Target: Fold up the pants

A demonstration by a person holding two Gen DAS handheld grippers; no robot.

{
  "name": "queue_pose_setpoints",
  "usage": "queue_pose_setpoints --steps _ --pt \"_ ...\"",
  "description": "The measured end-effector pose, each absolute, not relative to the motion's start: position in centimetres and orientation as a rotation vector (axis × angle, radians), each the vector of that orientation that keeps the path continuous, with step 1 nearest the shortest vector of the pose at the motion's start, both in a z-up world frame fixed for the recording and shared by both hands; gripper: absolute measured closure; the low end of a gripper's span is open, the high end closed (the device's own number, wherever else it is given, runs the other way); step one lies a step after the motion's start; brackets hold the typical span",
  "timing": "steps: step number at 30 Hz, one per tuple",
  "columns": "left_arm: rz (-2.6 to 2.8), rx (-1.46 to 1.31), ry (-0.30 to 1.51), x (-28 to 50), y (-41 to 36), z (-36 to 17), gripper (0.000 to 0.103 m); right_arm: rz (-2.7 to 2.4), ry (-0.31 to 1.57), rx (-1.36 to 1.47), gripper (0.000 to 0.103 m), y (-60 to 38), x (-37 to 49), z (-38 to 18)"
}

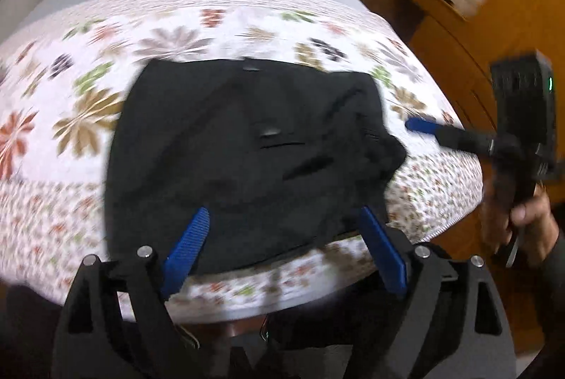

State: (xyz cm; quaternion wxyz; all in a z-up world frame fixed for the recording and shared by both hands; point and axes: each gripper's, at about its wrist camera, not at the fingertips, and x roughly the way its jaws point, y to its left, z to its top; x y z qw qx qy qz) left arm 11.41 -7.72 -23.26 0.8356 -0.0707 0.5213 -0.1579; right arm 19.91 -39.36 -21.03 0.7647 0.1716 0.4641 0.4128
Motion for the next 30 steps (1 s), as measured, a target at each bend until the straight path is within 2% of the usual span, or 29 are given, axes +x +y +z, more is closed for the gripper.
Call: queue_pose_setpoints --steps 3,9,12,15,18,23,26,30 --pt "-0.297 -0.177 1.093 10.6 -5.7 -22.4 0.016 0.822 1.112 0.386 0.024 -38.8 19.7 -24.1" --pt "-0.264 -0.274 1.080 9.3 -1.5 -21.7 0.015 0.750 1.182 0.409 0.025 -39.6 19.0 -26.9" --pt "-0.254 -0.322 1.097 9.4 0.6 -22.0 0.014 0.737 1.193 0.472 0.025 -40.0 19.3 -25.7" --pt "-0.250 -0.337 1.098 9.5 2.1 -22.3 0.013 0.719 1.102 0.577 0.019 -41.4 20.9 -23.0" --pt "-0.255 -0.376 1.129 10.5 3.6 -23.4 0.013 0.675 1.067 0.678 0.019 -42.4 24.0 -22.2" --pt "-0.268 -0.447 1.163 12.5 6.3 -24.8 0.013 0.591 1.126 0.853 0.019 -42.6 29.1 -26.0" --pt "-0.265 -0.452 1.162 13.6 7.8 -25.2 0.013 0.515 1.208 0.867 0.020 -42.5 30.5 -29.3" --pt "-0.276 -0.467 1.178 15.2 9.0 -26.1 0.013 0.501 1.220 0.877 0.020 -42.6 30.9 -30.7"
